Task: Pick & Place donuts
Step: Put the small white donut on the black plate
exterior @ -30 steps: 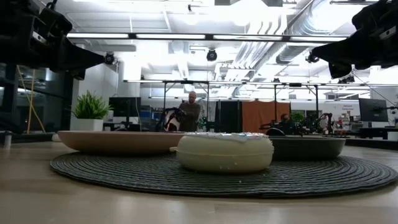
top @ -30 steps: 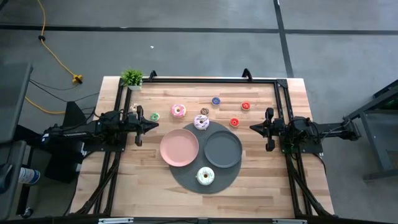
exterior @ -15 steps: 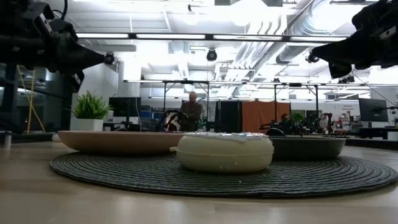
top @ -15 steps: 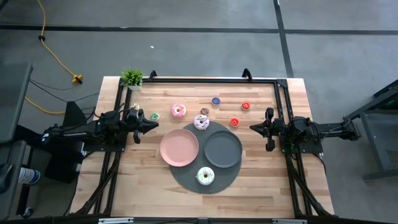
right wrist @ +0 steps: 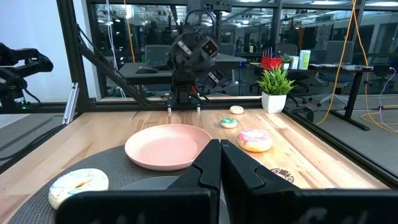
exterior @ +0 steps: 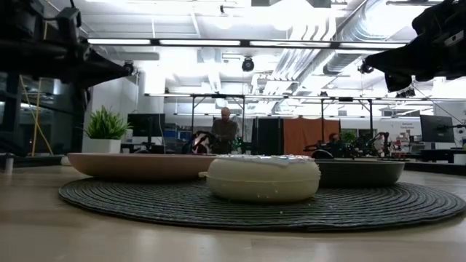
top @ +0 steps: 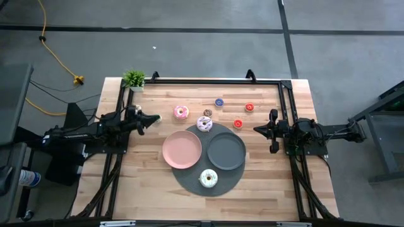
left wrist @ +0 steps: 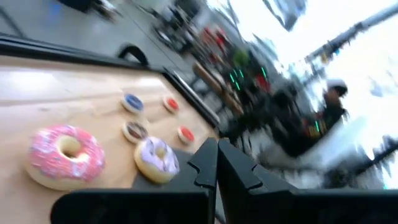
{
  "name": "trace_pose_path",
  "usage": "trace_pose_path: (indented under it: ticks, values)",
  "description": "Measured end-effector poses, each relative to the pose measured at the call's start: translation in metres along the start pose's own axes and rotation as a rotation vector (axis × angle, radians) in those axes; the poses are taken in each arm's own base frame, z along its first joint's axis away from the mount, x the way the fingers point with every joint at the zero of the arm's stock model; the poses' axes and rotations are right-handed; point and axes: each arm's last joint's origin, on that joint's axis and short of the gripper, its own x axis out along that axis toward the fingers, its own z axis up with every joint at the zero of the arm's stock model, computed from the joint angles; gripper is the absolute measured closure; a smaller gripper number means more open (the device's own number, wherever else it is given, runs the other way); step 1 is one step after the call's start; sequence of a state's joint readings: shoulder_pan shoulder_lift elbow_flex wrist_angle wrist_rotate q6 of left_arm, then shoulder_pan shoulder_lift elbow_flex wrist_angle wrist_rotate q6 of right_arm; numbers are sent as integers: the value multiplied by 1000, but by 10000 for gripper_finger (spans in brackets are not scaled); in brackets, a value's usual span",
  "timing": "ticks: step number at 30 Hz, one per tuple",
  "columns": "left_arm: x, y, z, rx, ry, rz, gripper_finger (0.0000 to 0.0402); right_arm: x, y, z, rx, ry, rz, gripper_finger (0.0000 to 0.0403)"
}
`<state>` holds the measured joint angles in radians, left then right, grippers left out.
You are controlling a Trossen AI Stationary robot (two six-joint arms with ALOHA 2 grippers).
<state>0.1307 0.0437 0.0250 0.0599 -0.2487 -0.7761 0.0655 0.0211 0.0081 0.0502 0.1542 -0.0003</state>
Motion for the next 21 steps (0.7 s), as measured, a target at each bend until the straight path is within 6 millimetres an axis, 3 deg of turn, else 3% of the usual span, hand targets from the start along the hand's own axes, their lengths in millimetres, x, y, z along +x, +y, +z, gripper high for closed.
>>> trace_pose_path:
  ticks: [7, 11, 21]
  values:
    - [-1, 5, 8, -322, -262, 164, 399, 0, 0, 0, 0, 0, 0, 402]
    - [-3, 2, 15, -376, -395, 176, 399, 0, 0, 0, 0, 0, 0, 402]
    - [-12, -23, 46, -165, -540, 127, 399, 0, 0, 0, 0, 0, 0, 402]
